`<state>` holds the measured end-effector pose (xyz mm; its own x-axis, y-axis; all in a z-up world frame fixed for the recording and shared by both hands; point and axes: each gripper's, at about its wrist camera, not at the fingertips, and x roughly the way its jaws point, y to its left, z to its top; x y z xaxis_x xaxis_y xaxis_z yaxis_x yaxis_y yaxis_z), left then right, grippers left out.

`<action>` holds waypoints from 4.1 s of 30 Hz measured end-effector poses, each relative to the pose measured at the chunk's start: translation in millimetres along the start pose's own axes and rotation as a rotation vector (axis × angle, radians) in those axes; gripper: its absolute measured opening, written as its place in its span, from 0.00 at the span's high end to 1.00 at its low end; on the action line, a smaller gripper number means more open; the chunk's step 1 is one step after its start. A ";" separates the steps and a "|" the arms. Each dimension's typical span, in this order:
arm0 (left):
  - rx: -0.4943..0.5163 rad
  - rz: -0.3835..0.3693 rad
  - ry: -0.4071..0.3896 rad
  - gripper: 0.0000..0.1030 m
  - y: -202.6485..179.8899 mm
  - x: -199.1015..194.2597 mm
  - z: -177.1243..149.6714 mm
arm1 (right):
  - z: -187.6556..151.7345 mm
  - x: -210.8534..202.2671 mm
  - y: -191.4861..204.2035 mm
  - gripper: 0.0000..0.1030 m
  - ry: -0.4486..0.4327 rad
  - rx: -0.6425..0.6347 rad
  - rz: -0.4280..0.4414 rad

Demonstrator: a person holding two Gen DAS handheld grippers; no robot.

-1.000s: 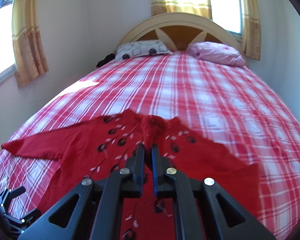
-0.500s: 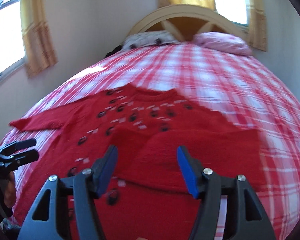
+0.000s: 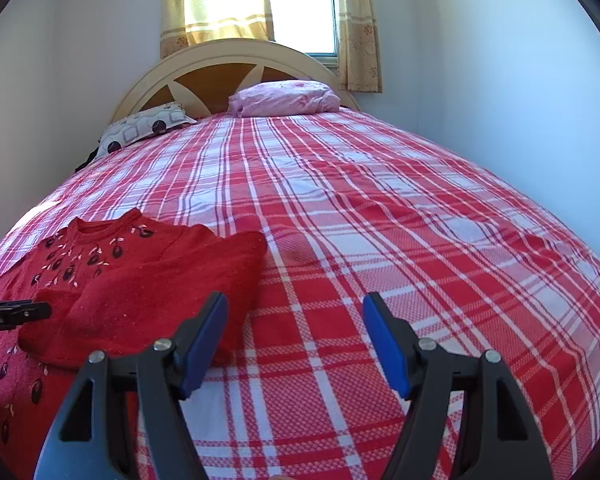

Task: Fold small clothes
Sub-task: 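Grasp the other sleeve with the left gripper and fold it across the front, then open the left gripper to release the sleeve and lift away, then grasp the sweater side edge with the left gripper and lift it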

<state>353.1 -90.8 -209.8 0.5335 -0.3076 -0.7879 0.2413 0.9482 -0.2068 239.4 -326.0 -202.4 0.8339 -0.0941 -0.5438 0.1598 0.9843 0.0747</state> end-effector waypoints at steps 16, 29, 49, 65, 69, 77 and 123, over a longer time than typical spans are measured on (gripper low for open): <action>-0.022 -0.069 -0.138 0.90 15.2 -65.9 25.1 | -9.0 11.8 -16.6 0.24 0.026 0.053 -0.007; -0.196 0.005 -0.157 0.90 106.8 -94.3 -5.3 | -9.4 15.5 -13.6 0.22 0.037 0.023 -0.020; -0.297 0.070 -0.097 0.89 155.4 -58.4 -33.6 | -10.4 18.8 -0.2 0.21 0.065 -0.037 -0.048; -0.228 0.115 -0.109 0.88 144.0 -63.6 -47.3 | -4.0 52.7 169.7 0.39 0.223 -0.476 0.241; -0.247 0.083 -0.105 0.87 152.1 -63.5 -46.5 | -14.3 71.3 154.9 0.39 0.289 -0.443 0.216; -0.283 0.118 -0.129 0.59 156.6 -80.9 -45.1 | -7.5 51.0 154.0 0.38 0.232 -0.452 0.203; -0.901 0.398 -0.370 0.42 355.1 -226.9 -147.9 | -17.5 20.9 134.5 0.27 -0.003 -0.402 0.157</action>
<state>197.8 327.5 -190.2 0.6925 0.1782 -0.6991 -0.6171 0.6482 -0.4461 269.1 -193.0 -218.3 0.8336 0.0614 -0.5490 -0.1869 0.9666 -0.1755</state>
